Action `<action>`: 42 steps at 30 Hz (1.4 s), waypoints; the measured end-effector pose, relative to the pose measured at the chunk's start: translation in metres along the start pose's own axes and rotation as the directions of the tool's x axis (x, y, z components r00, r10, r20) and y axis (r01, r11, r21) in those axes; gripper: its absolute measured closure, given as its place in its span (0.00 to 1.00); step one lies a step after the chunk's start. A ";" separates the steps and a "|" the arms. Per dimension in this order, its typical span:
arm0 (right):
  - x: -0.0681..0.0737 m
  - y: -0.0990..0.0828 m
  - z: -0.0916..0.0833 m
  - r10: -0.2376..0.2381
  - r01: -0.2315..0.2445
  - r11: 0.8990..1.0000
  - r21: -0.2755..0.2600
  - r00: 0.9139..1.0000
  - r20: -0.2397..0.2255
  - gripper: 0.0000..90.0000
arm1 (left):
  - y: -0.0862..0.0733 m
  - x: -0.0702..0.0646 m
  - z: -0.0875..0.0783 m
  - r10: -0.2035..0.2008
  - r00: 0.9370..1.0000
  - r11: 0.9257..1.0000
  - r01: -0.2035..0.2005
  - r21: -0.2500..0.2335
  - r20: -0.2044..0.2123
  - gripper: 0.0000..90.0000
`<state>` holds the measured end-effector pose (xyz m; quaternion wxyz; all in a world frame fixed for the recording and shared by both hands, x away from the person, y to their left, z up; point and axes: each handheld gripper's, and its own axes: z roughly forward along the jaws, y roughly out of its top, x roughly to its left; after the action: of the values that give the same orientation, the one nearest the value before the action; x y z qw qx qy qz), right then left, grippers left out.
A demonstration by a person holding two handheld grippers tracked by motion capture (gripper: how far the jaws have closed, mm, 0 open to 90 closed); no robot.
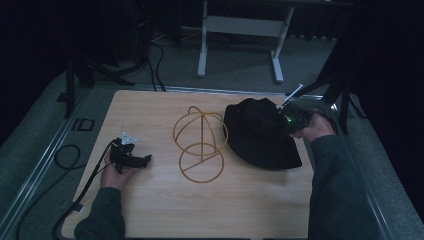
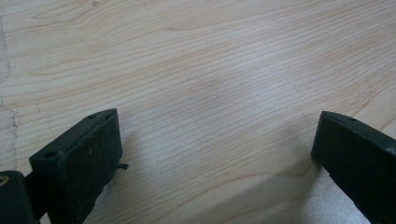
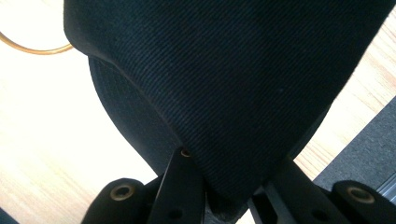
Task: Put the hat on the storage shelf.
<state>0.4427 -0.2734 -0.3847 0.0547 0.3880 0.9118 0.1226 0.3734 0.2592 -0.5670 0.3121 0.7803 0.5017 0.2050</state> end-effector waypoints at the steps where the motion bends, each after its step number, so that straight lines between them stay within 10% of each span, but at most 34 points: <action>1: 0.001 0.000 -0.001 -0.002 0.002 1.000 0.001 1.000 -0.002 0.96 | 0.000 0.000 0.000 0.000 1.000 1.000 0.000 0.000 0.000 0.02; 42: 0.015 0.025 -0.054 -0.057 0.060 0.993 -0.105 0.998 0.036 0.97 | 0.000 0.000 0.000 0.003 1.000 1.000 -0.003 0.005 0.001 0.02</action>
<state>0.4389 -0.2559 -0.3265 0.0940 0.3595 0.9140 0.1626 0.3734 0.2594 -0.5666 0.3102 0.7818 0.5011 0.2039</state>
